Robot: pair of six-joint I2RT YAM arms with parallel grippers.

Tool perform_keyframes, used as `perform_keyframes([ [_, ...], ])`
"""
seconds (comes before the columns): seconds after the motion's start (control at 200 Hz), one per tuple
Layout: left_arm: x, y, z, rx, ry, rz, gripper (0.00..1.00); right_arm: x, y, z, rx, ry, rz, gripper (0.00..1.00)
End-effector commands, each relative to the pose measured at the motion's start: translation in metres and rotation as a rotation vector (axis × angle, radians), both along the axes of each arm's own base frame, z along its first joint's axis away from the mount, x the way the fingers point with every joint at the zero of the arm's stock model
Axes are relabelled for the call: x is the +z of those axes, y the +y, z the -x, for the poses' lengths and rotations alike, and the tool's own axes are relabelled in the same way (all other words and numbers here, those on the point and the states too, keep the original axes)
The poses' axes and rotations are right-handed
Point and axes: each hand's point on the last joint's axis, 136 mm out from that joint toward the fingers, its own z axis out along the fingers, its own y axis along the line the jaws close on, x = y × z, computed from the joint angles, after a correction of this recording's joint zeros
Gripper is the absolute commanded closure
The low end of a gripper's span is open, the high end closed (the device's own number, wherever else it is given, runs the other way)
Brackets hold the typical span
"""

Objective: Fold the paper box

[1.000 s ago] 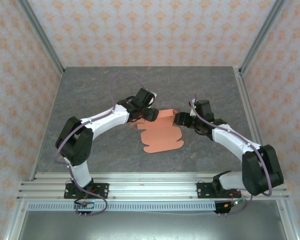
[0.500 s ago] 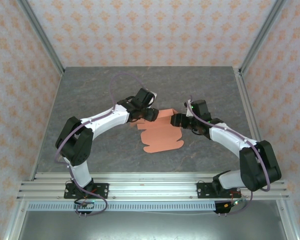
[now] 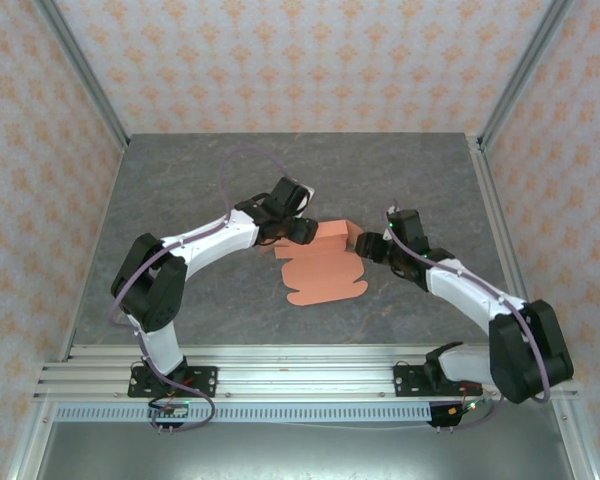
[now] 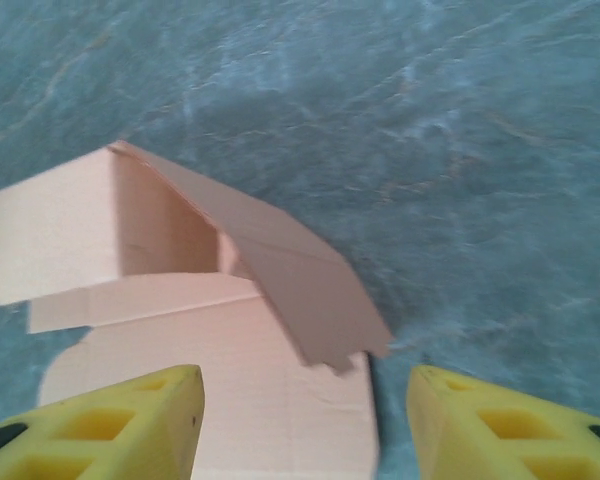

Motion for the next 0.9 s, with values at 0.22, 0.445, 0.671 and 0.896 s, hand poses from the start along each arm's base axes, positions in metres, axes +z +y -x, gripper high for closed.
perform_keyframes([
  [0.22, -0.009, 0.014, 0.008, 0.010, 0.037, -0.045, 0.35, -0.029, -0.021, 0.013, -0.141, 0.049, -0.001, 0.47],
  [0.445, -0.004, 0.015, 0.007, 0.009, 0.031, -0.054, 0.35, -0.053, -0.015, 0.004, -0.117, 0.075, 0.016, 0.52],
  [0.671, -0.002, 0.014, 0.002, 0.008, 0.031, -0.073, 0.34, -0.052, -0.002, -0.008, -0.042, 0.035, 0.069, 0.52],
  [0.896, 0.001, 0.013, -0.004, 0.009, 0.037, -0.089, 0.34, -0.053, 0.008, -0.016, 0.019, 0.004, 0.084, 0.49],
])
